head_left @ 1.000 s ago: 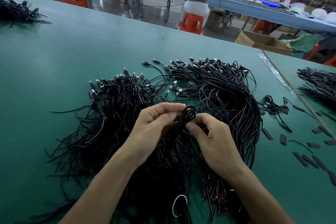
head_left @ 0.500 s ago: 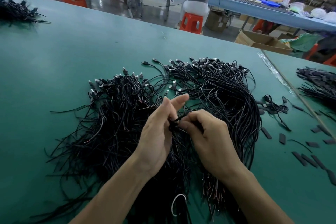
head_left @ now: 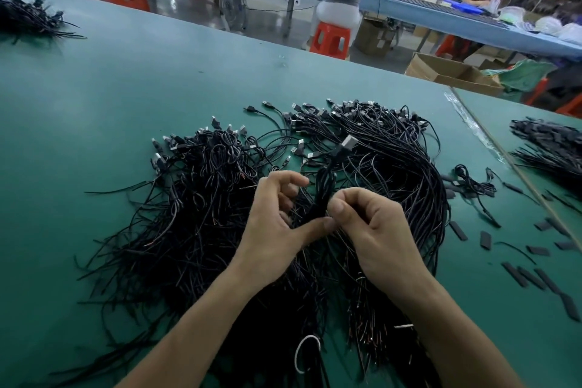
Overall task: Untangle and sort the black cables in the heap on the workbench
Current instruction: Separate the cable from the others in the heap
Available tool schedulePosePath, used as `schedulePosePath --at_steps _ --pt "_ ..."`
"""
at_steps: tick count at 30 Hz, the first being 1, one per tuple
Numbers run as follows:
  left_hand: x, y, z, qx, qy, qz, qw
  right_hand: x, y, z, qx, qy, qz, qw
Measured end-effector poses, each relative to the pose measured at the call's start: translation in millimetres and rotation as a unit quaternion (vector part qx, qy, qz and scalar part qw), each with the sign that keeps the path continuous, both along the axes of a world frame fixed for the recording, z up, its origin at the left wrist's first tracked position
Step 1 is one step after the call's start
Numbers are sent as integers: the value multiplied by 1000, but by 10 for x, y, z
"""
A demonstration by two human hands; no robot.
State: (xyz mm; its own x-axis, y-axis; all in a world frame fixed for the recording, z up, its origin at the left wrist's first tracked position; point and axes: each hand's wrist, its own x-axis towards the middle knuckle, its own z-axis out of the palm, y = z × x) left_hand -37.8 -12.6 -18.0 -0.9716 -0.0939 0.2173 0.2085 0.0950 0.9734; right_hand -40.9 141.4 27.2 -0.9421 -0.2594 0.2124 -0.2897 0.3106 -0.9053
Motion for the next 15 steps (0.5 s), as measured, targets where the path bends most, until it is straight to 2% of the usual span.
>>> schedulePosePath --at_steps 5,12,14,15 --pt "-14 -73 31 -21 15 11 1000 25 8 -26 46 25 16 998" --pt "-7 -147 100 29 -23 -8 999 27 9 -79 113 45 5 993" --pt "-6 -136 130 64 -49 -16 997 18 16 -101 123 50 -18 991" --pt "1 -120 151 113 -71 -31 991 8 24 -112 124 51 -30 991"
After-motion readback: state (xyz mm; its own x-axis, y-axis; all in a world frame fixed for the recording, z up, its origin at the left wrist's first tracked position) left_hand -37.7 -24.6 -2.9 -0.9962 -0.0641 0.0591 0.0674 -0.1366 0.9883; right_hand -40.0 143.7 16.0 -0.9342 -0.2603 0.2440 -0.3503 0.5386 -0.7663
